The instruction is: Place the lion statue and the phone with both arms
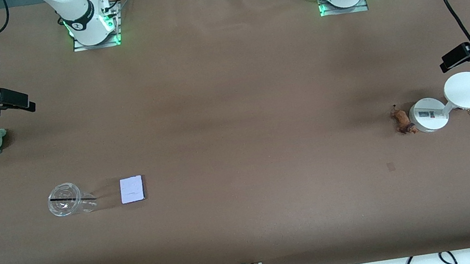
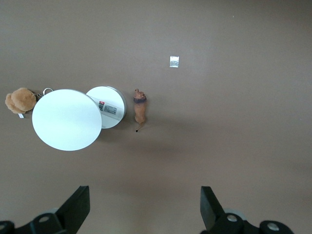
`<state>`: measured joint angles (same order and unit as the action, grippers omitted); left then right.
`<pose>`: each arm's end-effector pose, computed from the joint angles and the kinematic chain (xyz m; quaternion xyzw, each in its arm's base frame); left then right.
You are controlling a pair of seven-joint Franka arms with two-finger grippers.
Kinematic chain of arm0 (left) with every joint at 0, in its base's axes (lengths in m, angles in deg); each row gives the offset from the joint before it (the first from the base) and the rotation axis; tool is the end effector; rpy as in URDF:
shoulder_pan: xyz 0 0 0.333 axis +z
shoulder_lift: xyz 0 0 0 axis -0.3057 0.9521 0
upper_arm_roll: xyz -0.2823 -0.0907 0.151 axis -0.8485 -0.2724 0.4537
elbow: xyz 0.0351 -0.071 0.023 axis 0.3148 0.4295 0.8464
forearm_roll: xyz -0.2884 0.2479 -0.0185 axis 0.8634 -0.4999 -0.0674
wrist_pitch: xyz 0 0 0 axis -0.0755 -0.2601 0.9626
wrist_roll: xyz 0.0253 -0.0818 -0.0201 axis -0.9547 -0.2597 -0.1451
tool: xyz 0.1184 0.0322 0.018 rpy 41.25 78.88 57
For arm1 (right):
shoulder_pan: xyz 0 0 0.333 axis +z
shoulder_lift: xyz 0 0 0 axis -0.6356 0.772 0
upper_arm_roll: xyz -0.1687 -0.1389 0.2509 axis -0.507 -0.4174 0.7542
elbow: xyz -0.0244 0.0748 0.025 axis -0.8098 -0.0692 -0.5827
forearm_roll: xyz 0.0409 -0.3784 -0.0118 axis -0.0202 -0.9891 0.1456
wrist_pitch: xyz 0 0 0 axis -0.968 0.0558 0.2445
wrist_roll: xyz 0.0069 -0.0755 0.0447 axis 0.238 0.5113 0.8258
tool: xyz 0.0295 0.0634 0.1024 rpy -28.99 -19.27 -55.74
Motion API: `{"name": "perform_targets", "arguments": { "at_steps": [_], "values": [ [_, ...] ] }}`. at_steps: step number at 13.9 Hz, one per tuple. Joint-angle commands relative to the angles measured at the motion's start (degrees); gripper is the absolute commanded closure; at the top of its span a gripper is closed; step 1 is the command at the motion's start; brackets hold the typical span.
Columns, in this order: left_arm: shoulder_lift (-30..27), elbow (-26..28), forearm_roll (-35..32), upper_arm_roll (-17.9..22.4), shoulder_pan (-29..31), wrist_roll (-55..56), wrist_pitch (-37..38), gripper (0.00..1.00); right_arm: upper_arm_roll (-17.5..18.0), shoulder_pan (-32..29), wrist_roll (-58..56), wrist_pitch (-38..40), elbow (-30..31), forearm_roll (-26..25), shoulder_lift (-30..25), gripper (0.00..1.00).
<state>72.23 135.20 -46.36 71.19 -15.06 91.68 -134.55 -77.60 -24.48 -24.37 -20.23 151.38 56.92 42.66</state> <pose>0.5858 0.0206 0.5778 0.9952 0.0855 -0.0481 0.0059 0.5394 0.0156 0.5781 -0.9955 0.0381 0.0705 0.0508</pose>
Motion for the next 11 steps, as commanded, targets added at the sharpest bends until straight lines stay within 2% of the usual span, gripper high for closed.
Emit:
{"name": "perform_targets", "arguments": {
  "at_steps": [1,3,4,8,11],
  "values": [
    [0.9,-2.03,-0.32,-0.2,0.34,-0.98,1.37,0.0,4.84,-6.6,-1.06,-0.99,2.14,-2.05,-2.49,0.0],
    [0.9,-2.03,-0.32,-0.2,0.34,-0.98,1.37,0.0,13.09,-15.3,-3.09,-1.26,2.13,-2.49,-2.58,0.0],
    [0.9,-2.03,-0.32,-0.2,0.34,-0.98,1.37,0.0,15.22,-16.64,-3.09,-1.26,2.13,-2.84,-2.92,0.0],
    [0.9,-2.03,-0.32,-0.2,0.34,-0.98,1.37,0.0,17.43,-17.01,-3.0,-1.34,2.22,-4.25,-3.63,0.0],
    [0.9,-2.03,-0.32,-0.2,0.34,-0.98,1.37,0.0,17.61,-16.92,-3.09,-1.52,2.48,-4.42,-4.86,0.0]
  ]
}}
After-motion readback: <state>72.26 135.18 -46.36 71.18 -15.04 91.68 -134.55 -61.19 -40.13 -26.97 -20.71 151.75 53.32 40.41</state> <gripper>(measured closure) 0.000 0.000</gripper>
